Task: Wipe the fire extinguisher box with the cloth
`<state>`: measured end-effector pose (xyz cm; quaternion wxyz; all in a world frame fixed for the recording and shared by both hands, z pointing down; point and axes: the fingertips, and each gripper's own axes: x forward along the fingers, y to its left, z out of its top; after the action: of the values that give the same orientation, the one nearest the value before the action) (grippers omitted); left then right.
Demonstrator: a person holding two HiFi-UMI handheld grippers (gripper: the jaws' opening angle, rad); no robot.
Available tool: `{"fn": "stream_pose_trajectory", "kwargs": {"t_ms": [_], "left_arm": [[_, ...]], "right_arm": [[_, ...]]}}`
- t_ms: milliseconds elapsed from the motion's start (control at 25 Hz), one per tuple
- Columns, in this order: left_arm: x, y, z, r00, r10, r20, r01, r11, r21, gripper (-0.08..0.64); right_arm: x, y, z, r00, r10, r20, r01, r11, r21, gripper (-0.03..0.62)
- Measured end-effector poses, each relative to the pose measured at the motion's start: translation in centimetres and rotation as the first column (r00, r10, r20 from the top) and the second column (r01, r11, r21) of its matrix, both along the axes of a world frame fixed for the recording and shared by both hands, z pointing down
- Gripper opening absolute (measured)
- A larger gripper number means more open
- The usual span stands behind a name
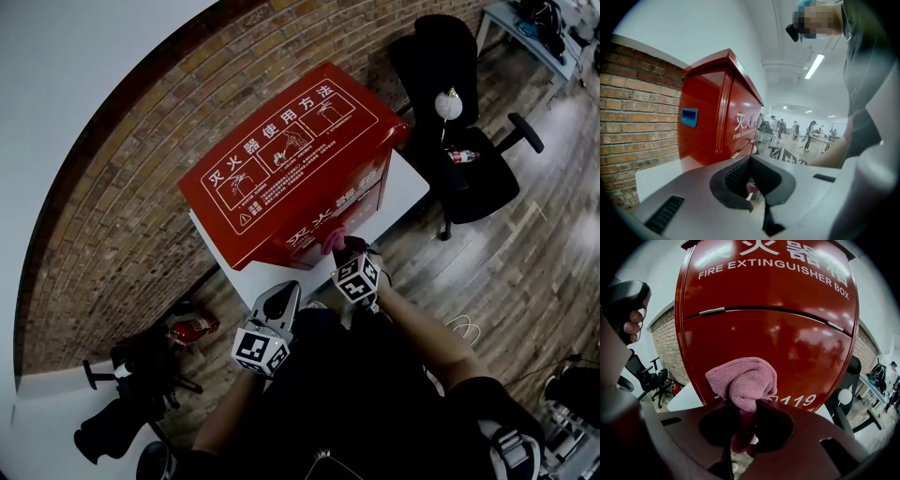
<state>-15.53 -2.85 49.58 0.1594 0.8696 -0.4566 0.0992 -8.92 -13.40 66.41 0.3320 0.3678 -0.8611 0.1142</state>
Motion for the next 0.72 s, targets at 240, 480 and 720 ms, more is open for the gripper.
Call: {"fn": "stream_pose_trajectory", "kwargs": {"t_ms": [240,480,720], "left_arm": [[-0.3,0.1,0.1,1.0,-0.01,0.004,0.01,1.0,0.012,0.02],[-0.3,0.4,-0.2,1.0,-0.015,0.0,0.015,1.0,0.0,0.02],[-0.9,0.6,0.1,0.999,-0.034,-0.004,0.034,0.999,-0.004,0.02]], "right_arm": [[-0.1,0.0,1.4,1.0,0.004,-0.01,-0.004,1.0,-0.016,0.083],[0.1,0.0,3.4,1.0,0.014,-0.026,-0.015,0.999,-0.029,0.083],[0.5,-0.3,5.7,0.999,0.026,-0.04,-0.027,1.0,-0.015,0.083]]}}
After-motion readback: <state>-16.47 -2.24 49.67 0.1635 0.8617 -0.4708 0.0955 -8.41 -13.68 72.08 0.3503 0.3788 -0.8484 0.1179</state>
